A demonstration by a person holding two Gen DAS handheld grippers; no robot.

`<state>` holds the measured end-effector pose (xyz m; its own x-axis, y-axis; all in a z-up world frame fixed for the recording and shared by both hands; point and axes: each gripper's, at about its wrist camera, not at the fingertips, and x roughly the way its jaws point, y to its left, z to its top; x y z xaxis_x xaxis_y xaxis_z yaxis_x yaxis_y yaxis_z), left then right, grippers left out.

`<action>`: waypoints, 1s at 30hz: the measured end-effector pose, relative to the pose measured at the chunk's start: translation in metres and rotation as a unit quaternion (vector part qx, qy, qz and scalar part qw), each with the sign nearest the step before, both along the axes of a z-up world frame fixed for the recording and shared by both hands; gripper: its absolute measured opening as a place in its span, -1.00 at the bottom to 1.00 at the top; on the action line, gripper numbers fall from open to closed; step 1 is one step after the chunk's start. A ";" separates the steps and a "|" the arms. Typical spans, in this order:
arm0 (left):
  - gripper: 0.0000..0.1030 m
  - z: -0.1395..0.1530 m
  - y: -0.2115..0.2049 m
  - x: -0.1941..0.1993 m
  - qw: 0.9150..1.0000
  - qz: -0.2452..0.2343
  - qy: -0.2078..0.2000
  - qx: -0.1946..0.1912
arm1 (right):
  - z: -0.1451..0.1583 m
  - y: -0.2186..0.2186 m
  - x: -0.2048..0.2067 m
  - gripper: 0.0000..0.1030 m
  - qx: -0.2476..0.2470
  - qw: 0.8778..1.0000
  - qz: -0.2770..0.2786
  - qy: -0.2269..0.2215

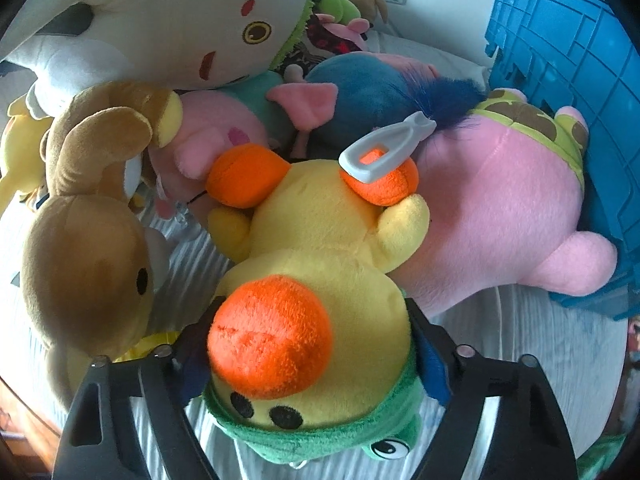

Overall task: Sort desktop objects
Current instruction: 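Grasp the white plush with the left gripper while the right grasps the yellow duck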

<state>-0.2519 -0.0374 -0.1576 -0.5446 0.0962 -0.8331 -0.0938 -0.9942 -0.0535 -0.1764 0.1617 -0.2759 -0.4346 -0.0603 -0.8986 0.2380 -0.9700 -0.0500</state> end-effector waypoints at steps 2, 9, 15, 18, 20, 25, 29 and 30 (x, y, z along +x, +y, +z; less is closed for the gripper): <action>0.47 0.001 -0.001 0.001 1.000 0.001 0.004 0.000 | 0.001 0.000 0.001 0.47 0.000 1.000 0.002 0.002; 0.37 0.006 -0.001 0.003 1.000 0.008 0.014 0.011 | 0.001 0.002 0.013 0.31 -0.005 1.000 0.003 0.002; 0.15 0.011 0.000 0.004 1.000 0.008 0.023 0.006 | 0.001 -0.001 0.012 0.20 -0.005 1.000 0.003 0.001; 0.08 0.012 0.002 0.006 1.000 0.010 0.027 0.006 | 0.003 0.000 0.011 0.12 -0.009 1.000 0.001 -0.002; 0.05 0.013 0.002 0.007 1.000 0.011 0.028 0.007 | 0.004 0.002 0.011 0.08 -0.013 1.000 0.000 -0.004; -0.06 0.021 0.002 0.010 0.999 0.011 0.037 0.010 | 0.010 0.006 0.013 0.00 -0.026 1.000 -0.006 -0.007; -0.16 0.030 0.003 0.011 0.999 0.012 0.046 0.014 | 0.017 0.008 0.018 -0.01 -0.031 0.999 -0.006 -0.006; -0.19 0.031 0.003 0.011 0.999 0.013 0.046 0.015 | 0.019 0.009 0.020 -0.02 -0.031 0.999 -0.005 -0.004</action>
